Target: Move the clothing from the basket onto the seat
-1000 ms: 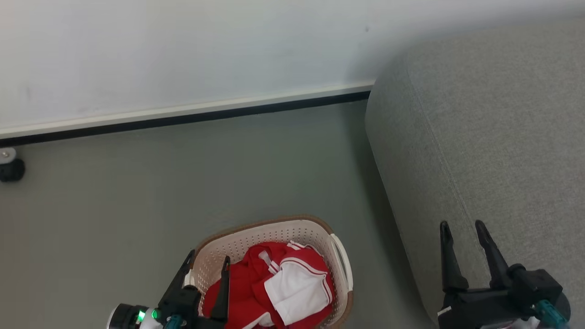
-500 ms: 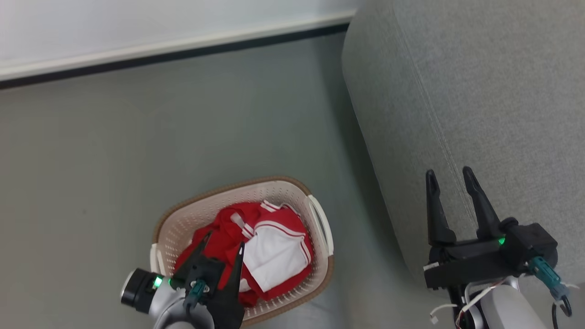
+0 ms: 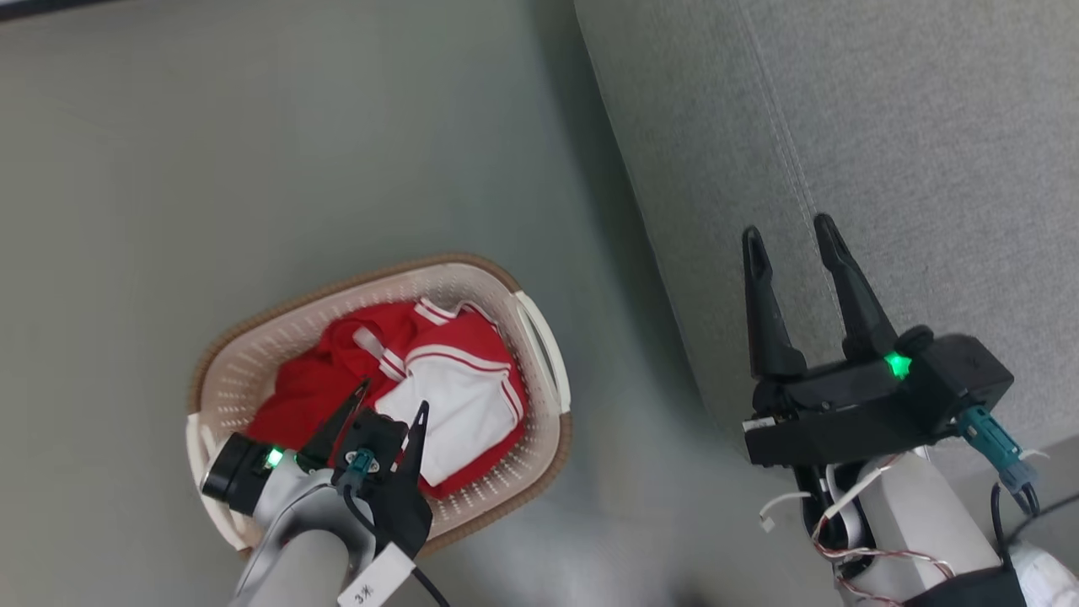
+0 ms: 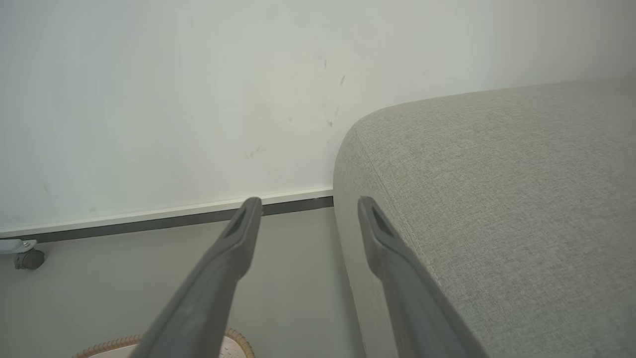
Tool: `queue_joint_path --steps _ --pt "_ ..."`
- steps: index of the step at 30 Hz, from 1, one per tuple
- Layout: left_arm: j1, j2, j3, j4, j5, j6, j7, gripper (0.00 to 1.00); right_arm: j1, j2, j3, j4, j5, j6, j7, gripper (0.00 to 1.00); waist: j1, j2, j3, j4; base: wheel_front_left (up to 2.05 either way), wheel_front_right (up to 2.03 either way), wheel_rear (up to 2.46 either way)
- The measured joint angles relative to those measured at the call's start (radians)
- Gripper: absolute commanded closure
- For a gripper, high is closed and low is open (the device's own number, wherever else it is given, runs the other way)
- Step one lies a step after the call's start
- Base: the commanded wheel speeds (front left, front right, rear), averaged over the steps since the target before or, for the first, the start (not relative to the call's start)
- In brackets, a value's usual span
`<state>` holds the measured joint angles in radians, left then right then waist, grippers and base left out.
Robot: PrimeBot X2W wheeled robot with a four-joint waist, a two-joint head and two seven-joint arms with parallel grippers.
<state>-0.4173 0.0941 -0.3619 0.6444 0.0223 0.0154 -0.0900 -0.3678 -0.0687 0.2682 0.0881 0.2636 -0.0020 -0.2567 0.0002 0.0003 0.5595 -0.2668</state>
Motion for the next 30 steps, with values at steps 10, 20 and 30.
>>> queue_joint_path --steps 10,20,30 --pt "-0.100 0.025 -0.021 0.052 0.044 -0.017 0.036 0.00 -0.076 0.010 0.029 -0.029 0.000 0.004 0.000 0.00 0.0000 0.0000 0.132 -0.057 0.00 0.00 0.00" --pt "-0.200 0.058 0.002 0.072 0.045 -0.017 0.054 0.00 -0.155 0.015 0.059 -0.064 0.001 0.011 0.000 0.00 0.0000 -0.0001 0.254 -0.099 0.00 0.00 0.00" --pt "-0.287 0.097 0.015 0.108 0.060 -0.016 0.063 0.00 -0.239 0.016 0.097 -0.077 0.026 0.006 0.000 0.00 0.0000 -0.0001 0.394 -0.135 0.00 0.00 0.00"
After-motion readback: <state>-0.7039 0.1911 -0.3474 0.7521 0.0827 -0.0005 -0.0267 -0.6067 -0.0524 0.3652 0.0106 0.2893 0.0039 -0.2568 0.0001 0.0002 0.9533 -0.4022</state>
